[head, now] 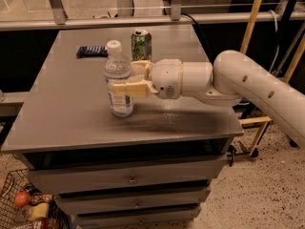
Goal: Place blue plastic bottle upright
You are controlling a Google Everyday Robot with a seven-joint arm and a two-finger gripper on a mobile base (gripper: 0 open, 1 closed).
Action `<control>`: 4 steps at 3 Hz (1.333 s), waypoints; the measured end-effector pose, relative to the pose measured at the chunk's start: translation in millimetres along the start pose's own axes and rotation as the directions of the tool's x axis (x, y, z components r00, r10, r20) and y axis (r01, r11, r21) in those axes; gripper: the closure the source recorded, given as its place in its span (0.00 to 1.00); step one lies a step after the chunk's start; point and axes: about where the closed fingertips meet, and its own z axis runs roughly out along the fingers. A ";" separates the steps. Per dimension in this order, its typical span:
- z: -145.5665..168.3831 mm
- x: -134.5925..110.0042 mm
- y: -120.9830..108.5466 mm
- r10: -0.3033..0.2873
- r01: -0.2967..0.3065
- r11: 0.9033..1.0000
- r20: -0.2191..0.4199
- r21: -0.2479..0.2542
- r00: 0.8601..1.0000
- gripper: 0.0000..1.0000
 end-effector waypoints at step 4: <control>1.5 -0.9 0.9 -0.001 0.001 1.000 0.000 -0.003 1.000 0.00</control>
Offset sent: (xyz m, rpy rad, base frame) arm 0.0000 0.0000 0.0003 0.0000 0.0000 0.0000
